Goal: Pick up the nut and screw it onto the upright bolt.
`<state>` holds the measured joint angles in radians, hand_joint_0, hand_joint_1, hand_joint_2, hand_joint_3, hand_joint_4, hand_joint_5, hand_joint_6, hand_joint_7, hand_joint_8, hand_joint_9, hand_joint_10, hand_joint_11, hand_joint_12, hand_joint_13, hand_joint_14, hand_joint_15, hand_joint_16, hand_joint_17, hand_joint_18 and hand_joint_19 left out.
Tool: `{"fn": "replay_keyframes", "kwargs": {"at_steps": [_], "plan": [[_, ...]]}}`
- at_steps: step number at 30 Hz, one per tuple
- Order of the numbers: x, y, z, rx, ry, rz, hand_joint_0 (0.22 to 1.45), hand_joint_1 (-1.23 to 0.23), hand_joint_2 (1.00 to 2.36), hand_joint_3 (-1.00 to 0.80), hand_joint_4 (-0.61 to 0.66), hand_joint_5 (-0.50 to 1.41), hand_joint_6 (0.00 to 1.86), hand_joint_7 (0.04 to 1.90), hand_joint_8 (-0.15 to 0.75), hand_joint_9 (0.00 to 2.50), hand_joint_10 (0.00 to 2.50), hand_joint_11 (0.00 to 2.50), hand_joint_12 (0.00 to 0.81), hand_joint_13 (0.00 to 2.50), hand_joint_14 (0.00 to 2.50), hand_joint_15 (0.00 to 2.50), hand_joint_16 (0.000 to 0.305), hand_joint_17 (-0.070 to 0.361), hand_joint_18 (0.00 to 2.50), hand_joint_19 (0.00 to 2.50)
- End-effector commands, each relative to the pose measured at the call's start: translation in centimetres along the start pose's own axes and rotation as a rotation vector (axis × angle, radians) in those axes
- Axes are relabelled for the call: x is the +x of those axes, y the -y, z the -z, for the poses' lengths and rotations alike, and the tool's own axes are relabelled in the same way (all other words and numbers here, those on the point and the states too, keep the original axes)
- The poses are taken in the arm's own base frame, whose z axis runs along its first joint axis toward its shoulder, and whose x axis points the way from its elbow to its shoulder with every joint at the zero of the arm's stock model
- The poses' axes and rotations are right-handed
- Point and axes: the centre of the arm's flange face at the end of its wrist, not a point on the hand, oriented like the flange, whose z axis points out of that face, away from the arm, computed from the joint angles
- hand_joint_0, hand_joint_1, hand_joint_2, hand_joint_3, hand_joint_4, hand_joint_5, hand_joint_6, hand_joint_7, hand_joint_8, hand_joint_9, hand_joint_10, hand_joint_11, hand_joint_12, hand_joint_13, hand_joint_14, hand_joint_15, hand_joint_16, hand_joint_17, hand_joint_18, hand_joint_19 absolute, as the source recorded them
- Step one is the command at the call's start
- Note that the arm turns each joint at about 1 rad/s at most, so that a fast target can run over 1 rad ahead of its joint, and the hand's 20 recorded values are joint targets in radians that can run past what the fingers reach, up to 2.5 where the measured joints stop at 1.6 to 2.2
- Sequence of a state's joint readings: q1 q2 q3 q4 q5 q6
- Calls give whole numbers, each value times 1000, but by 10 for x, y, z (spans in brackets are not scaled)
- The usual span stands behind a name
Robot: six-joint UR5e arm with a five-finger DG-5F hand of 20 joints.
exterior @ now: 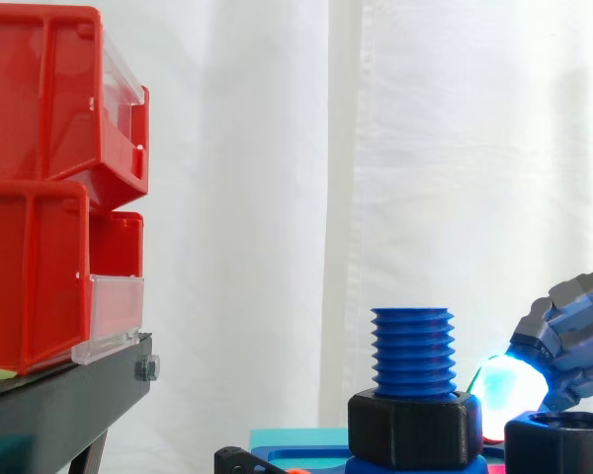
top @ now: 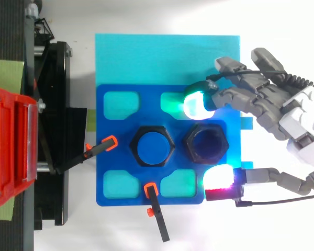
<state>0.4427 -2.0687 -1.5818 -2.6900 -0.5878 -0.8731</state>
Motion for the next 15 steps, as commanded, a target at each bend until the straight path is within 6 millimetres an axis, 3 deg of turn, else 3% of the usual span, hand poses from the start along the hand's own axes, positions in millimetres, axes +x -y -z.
{"fn": "replay_keyframes", "kwargs": {"at_steps": [1, 15], "plan": [[-2, 5, -2, -12, -38, 37, 514, -925, 1000, -500, 240, -265, 502, 792, 280, 173, 0, 0, 358, 131, 0, 0, 45, 101, 0, 0], [-5, 10, -6, -4, -34, 37, 545, -920, 1000, -500, 270, -242, 503, 917, 283, 259, 0, 0, 346, 193, 0, 0, 42, 95, 53, 0]]}}
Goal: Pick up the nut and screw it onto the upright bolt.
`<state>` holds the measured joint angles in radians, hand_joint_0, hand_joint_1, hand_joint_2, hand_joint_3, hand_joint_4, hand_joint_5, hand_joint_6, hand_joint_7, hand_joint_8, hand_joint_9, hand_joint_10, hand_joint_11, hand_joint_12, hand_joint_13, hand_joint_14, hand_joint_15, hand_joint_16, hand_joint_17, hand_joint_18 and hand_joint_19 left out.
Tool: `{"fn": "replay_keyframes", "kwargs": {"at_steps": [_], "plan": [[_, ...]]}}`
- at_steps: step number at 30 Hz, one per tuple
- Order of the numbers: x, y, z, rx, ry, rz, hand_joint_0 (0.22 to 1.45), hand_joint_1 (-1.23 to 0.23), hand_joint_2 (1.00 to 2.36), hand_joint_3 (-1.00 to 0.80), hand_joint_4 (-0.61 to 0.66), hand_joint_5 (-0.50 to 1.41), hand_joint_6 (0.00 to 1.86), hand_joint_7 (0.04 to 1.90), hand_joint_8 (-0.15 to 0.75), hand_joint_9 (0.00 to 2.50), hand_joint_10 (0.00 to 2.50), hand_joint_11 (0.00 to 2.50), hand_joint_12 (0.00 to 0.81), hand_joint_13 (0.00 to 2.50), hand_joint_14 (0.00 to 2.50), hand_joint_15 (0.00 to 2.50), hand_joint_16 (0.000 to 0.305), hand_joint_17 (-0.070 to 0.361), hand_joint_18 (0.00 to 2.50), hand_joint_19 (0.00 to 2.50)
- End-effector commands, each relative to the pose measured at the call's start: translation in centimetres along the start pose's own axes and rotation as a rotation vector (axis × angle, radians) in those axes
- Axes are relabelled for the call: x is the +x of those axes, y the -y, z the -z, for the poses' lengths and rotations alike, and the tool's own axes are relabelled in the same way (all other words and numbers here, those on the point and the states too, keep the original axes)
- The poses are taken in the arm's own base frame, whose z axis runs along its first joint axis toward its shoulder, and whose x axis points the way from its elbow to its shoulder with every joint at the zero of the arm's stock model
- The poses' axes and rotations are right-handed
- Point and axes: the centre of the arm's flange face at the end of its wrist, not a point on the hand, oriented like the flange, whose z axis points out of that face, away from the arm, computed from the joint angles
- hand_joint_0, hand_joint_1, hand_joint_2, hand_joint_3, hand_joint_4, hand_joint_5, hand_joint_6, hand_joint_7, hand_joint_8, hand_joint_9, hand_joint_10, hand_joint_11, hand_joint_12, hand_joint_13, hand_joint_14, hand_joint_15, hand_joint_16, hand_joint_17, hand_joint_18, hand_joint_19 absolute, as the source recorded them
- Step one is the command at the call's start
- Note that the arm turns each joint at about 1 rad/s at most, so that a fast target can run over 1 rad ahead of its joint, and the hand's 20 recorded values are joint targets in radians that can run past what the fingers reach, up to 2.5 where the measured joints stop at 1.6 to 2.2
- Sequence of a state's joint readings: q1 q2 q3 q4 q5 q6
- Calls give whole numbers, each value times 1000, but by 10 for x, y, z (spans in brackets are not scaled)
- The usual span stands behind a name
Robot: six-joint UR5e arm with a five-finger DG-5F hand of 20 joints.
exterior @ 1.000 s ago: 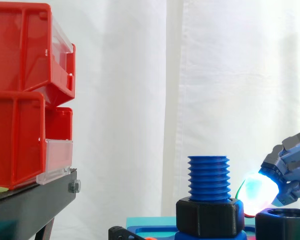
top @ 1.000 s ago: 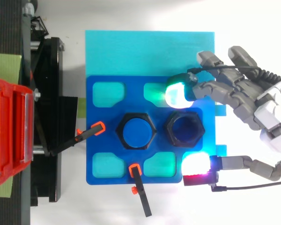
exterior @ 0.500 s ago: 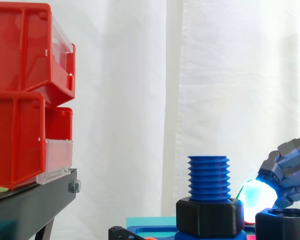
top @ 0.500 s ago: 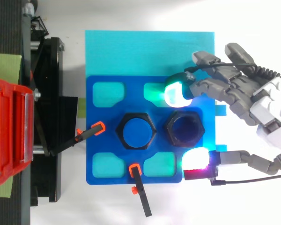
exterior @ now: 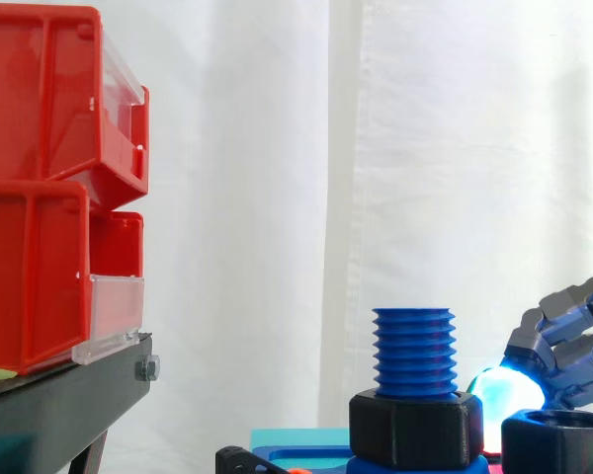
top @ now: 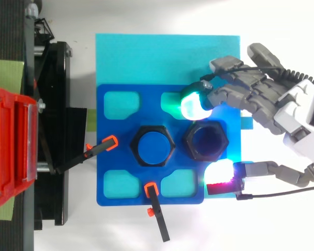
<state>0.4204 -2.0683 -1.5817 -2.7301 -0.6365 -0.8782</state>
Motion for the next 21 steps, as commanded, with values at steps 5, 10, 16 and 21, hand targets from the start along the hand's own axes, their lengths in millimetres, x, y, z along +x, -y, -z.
{"fn": "replay_keyframes", "kwargs": {"at_steps": [5, 10, 16, 21], "plan": [[0, 1, 0, 1, 1, 1, 545, -882, 1000, -500, 291, -228, 503, 1010, 288, 301, 0, 0, 344, 221, 0, 0, 41, 93, 79, 0], [-1, 0, -1, -1, 1, -1, 552, -833, 1000, -500, 303, -213, 503, 1068, 294, 337, 0, 0, 337, 249, 0, 0, 40, 90, 116, 0], [-1, 1, -1, -5, -8, -77, 565, -795, 1000, -500, 296, -202, 503, 1104, 298, 363, 0, 0, 335, 263, 0, 0, 39, 87, 129, 0], [-2, 7, 0, 2, -47, -96, 566, -784, 1000, -500, 300, -201, 503, 1106, 297, 365, 0, 0, 335, 268, 0, 0, 38, 87, 136, 0]]}}
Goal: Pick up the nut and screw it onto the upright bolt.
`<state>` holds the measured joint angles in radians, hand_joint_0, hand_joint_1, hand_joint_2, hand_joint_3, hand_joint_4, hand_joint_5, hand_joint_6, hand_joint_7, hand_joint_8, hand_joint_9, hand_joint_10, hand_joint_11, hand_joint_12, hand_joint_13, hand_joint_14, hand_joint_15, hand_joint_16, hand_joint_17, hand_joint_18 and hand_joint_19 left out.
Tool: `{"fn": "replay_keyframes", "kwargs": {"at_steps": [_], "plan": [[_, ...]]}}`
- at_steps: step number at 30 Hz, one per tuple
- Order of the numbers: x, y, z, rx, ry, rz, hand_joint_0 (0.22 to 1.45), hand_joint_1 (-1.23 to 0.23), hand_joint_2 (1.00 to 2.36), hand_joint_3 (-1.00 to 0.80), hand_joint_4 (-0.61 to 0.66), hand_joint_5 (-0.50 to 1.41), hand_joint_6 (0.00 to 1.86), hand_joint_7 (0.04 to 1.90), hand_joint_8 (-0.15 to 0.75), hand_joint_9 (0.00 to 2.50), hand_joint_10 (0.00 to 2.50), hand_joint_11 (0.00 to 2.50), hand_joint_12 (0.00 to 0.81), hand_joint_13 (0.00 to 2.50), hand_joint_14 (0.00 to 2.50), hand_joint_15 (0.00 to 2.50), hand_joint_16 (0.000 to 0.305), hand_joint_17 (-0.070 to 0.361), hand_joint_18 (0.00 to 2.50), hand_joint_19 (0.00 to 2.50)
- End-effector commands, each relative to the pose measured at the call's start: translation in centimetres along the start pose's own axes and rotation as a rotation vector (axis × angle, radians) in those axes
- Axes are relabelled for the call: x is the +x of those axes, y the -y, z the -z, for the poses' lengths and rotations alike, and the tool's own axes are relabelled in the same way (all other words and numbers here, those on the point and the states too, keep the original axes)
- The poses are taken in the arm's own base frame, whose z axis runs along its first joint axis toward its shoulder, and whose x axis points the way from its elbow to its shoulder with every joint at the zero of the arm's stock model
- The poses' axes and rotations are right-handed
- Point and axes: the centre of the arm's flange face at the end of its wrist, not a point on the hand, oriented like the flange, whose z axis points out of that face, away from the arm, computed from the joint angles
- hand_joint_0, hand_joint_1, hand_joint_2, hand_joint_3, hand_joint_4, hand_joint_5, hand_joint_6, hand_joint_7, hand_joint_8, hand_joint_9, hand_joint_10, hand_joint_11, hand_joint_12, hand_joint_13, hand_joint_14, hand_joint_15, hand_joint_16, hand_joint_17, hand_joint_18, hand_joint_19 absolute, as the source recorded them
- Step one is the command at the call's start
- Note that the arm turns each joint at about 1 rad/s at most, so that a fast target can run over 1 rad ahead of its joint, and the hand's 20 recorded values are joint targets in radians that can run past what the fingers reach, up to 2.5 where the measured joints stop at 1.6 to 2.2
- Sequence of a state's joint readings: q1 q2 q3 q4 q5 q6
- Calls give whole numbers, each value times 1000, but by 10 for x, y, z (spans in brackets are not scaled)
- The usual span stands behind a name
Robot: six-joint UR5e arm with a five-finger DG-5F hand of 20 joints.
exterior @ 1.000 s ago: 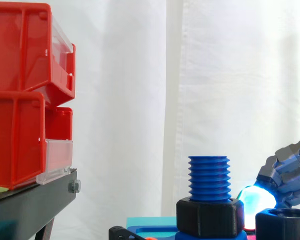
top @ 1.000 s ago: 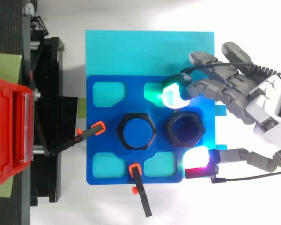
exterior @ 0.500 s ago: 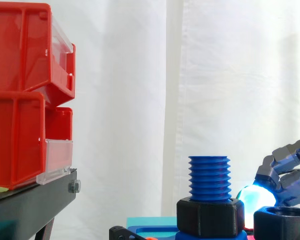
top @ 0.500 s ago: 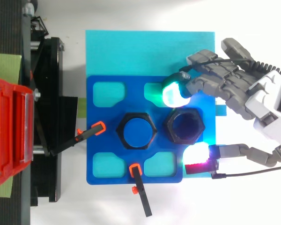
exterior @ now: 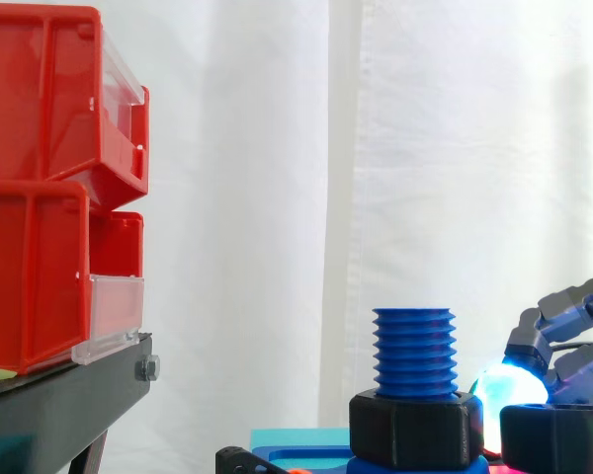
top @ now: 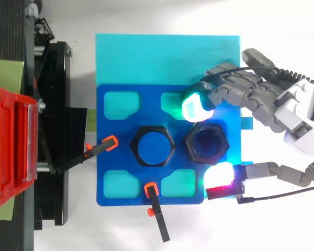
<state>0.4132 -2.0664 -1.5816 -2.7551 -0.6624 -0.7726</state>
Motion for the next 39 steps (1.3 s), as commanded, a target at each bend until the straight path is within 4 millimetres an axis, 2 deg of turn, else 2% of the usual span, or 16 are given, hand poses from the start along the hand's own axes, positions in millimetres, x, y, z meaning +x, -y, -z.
{"fn": "replay_keyframes", "kwargs": {"at_steps": [1, 8, 14, 16, 17, 18, 27, 30, 39], "plan": [[-3, 2, 2, 6, -24, -9, 566, -783, 1000, -500, 296, -200, 503, 1105, 297, 365, 0, 0, 335, 269, 0, 0, 38, 86, 135, 0], [-29, -7, 5, -12, -31, -22, 567, -775, 1000, -500, 295, -200, 503, 1111, 296, 367, 0, 0, 334, 276, 0, 0, 38, 86, 140, 0], [-62, -13, 7, -16, -23, -23, 569, -772, 1000, -500, 297, -199, 503, 1111, 298, 370, 0, 0, 333, 283, 0, 0, 38, 85, 146, 0], [-66, -14, 7, -18, -19, -21, 569, -772, 1000, -500, 294, -199, 503, 1111, 297, 367, 0, 0, 333, 285, 0, 0, 38, 85, 149, 0], [-79, -18, 7, -30, -12, -18, 568, -772, 1000, -500, 294, -199, 503, 1108, 296, 368, 0, 0, 332, 285, 0, 0, 38, 85, 150, 0], [-82, -18, 7, -33, -9, -17, 569, -771, 1000, -500, 295, -199, 503, 1107, 295, 367, 0, 0, 332, 286, 0, 0, 38, 85, 152, 0], [-109, -37, -16, -109, 3, -28, 568, -767, 1000, -500, 290, -199, 503, 1107, 295, 368, 0, 0, 331, 294, 0, 0, 38, 84, 155, 0], [-113, -43, -25, -163, 30, -32, 567, -767, 1000, -500, 295, -199, 503, 1111, 295, 368, 0, 0, 330, 296, 0, 0, 38, 85, 156, 0], [-101, -55, -45, -336, 53, -7, 566, -763, 1000, -500, 295, -199, 503, 1108, 295, 370, 0, 0, 331, 301, 0, 0, 37, 84, 163, 0]]}}
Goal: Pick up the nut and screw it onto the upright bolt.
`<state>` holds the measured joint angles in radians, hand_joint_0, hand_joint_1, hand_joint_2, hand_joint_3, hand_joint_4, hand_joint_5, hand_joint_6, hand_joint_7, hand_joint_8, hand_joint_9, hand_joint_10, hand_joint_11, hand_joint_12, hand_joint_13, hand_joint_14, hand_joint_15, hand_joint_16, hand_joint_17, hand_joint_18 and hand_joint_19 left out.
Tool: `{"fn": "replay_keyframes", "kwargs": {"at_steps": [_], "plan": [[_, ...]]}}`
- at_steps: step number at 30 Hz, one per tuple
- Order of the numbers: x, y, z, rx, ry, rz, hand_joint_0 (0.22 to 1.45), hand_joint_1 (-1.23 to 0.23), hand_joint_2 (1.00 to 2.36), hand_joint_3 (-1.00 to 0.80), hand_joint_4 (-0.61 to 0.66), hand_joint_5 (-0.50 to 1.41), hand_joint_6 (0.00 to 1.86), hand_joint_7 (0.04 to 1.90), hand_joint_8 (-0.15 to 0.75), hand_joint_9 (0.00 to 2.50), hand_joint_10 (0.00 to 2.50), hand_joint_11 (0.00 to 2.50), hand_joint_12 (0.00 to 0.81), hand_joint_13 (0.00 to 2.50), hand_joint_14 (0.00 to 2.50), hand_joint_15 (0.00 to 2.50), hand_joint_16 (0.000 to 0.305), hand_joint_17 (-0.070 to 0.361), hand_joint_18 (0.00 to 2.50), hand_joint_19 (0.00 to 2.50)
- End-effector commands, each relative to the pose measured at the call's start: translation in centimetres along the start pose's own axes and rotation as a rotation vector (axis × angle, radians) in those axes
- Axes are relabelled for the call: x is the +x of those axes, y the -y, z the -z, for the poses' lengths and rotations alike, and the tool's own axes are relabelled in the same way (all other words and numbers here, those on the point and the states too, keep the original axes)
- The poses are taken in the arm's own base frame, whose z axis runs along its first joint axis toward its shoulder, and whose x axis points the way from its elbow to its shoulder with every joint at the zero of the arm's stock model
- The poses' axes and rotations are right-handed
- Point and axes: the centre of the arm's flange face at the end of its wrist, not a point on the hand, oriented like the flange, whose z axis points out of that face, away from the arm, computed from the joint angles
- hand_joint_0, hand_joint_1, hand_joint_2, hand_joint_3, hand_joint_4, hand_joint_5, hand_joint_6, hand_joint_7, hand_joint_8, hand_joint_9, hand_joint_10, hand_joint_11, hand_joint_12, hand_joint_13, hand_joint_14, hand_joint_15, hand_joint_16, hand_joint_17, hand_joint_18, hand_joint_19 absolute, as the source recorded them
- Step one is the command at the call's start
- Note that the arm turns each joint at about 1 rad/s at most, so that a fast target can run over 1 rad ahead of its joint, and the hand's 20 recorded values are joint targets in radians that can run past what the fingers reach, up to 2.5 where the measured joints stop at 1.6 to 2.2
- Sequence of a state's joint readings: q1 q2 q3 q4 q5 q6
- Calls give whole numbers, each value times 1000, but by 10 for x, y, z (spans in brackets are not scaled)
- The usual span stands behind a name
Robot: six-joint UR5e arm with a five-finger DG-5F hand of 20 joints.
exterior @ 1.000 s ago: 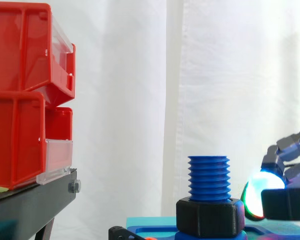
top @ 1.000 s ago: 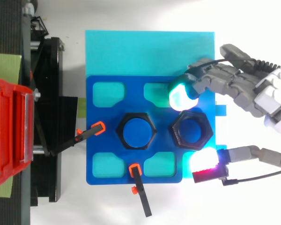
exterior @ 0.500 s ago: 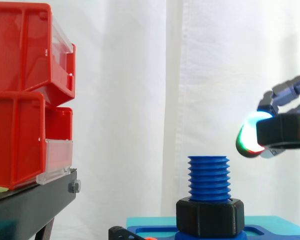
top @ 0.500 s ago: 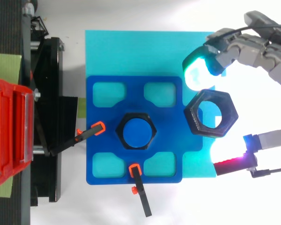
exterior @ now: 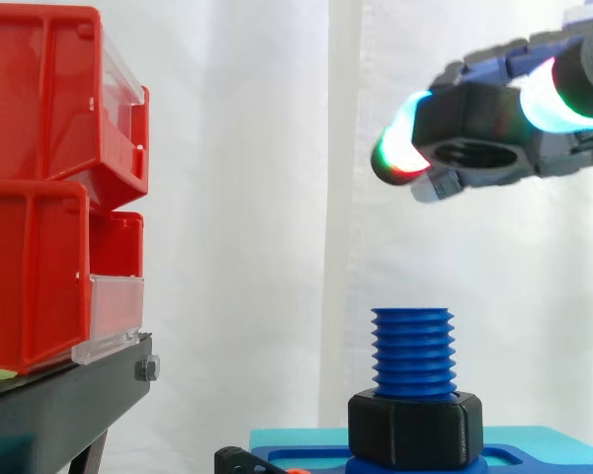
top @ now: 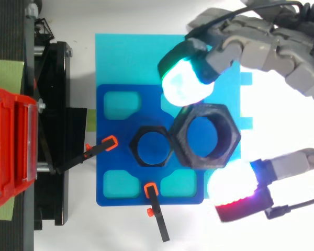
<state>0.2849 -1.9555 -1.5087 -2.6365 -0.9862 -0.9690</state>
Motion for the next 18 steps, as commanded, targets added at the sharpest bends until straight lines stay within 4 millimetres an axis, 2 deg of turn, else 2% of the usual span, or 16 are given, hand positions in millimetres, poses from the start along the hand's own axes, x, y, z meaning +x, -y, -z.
{"fn": "replay_keyframes", "kwargs": {"at_steps": [1, 7, 9, 11, 13, 18], "plan": [[5, -1, -6, -52, 7, 0, 567, -762, 1000, -500, 293, -199, 503, 1107, 296, 370, 0, 0, 331, 301, 0, 0, 37, 84, 163, 0], [15, 4, -14, -55, 1, 16, 566, -757, 1000, -500, 292, -198, 503, 1108, 297, 373, 0, 0, 332, 304, 0, 0, 37, 84, 170, 0], [28, 9, -16, -55, -19, 28, 565, -757, 1000, -500, 295, -197, 503, 1109, 298, 372, 0, 0, 332, 304, 0, 0, 37, 84, 169, 0], [28, 10, -17, -59, -23, 29, 565, -758, 1000, -500, 294, -197, 503, 1109, 298, 372, 0, 0, 332, 305, 0, 0, 37, 84, 172, 0], [41, 21, -19, -50, -43, 40, 564, -757, 1000, -500, 294, -196, 503, 1109, 297, 373, 0, 0, 332, 306, 0, 0, 37, 84, 175, 0], [39, 25, -21, -44, -41, 36, 564, -755, 1000, -500, 289, -196, 503, 1108, 299, 377, 0, 0, 332, 308, 0, 0, 37, 84, 174, 0]]}}
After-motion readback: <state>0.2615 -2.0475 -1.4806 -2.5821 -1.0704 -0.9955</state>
